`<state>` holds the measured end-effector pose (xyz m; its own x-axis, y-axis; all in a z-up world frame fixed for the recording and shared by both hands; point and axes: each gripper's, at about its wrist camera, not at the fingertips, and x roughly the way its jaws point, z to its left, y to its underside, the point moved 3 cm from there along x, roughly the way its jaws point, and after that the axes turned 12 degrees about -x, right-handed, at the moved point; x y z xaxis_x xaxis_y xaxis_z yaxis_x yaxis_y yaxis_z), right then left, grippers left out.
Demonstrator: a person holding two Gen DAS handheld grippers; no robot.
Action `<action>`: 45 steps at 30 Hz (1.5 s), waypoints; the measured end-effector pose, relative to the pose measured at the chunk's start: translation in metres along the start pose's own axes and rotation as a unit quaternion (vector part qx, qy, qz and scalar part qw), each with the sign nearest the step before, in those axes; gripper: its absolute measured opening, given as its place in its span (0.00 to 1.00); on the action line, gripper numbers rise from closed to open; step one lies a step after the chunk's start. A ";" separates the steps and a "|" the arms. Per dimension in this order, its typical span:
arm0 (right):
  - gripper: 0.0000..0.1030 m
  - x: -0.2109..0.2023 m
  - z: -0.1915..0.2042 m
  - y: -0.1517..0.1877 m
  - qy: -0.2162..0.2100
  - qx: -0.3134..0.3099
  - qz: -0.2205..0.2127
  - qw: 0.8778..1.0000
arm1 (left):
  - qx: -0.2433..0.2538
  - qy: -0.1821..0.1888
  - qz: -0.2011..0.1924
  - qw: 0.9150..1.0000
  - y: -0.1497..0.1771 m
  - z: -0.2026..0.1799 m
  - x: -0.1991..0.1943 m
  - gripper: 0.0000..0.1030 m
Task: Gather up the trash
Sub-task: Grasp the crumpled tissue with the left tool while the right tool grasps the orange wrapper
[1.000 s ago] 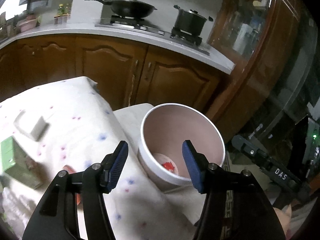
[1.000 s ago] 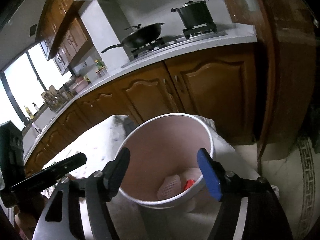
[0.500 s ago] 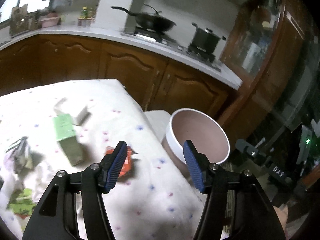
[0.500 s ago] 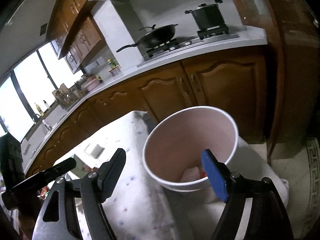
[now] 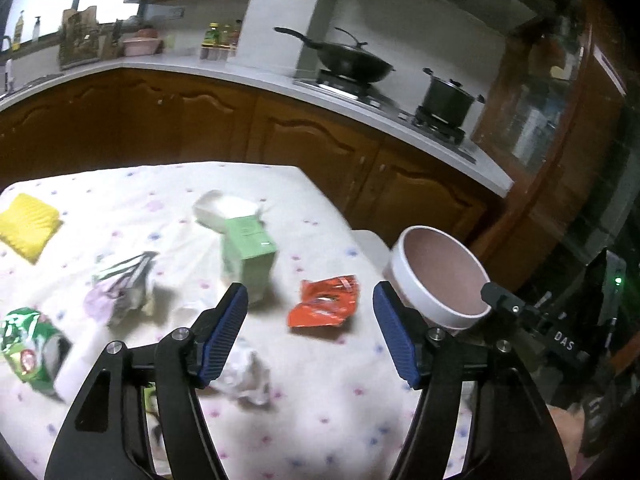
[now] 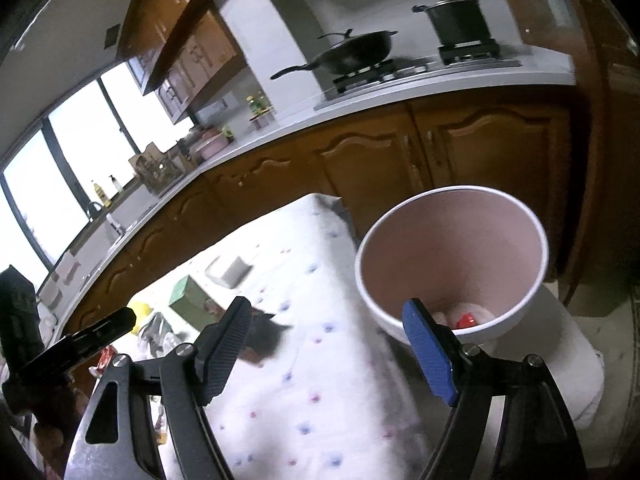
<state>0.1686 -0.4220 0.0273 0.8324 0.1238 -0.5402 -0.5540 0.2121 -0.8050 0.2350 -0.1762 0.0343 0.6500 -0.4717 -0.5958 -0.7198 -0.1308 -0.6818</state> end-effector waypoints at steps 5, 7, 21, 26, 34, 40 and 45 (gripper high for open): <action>0.77 0.011 0.020 0.004 -0.016 -0.011 0.007 1.000 | -0.014 -0.015 -0.002 1.000 -0.004 0.020 -0.002 0.65; 0.77 0.016 0.028 0.004 -0.024 -0.015 0.009 1.000 | -0.018 -0.020 -0.002 1.000 -0.006 0.025 0.000 0.65; 0.67 0.070 0.063 0.009 -0.071 -0.027 0.052 0.996 | -0.022 -0.037 0.035 0.998 -0.020 0.034 0.040 0.66; 0.61 0.094 0.067 0.015 -0.080 -0.019 0.080 0.993 | -0.023 -0.053 0.019 0.998 -0.031 0.055 0.028 0.71; 0.47 0.116 0.076 0.022 -0.086 -0.022 0.102 0.991 | -0.037 -0.110 0.034 0.993 -0.030 0.107 0.036 0.77; 0.14 0.119 0.085 0.023 -0.084 -0.038 0.105 0.990 | -0.039 -0.138 0.068 0.987 -0.023 0.125 0.061 0.32; 0.04 0.112 0.088 0.021 -0.084 -0.042 0.098 0.991 | -0.027 -0.127 0.073 0.989 -0.019 0.121 0.061 0.18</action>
<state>0.2514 -0.3186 -0.0285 0.6956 0.3153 -0.6455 -0.6987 0.0882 -0.7099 0.3177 -0.0971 -0.0406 0.5740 -0.2564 -0.7777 -0.8176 -0.1269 -0.5616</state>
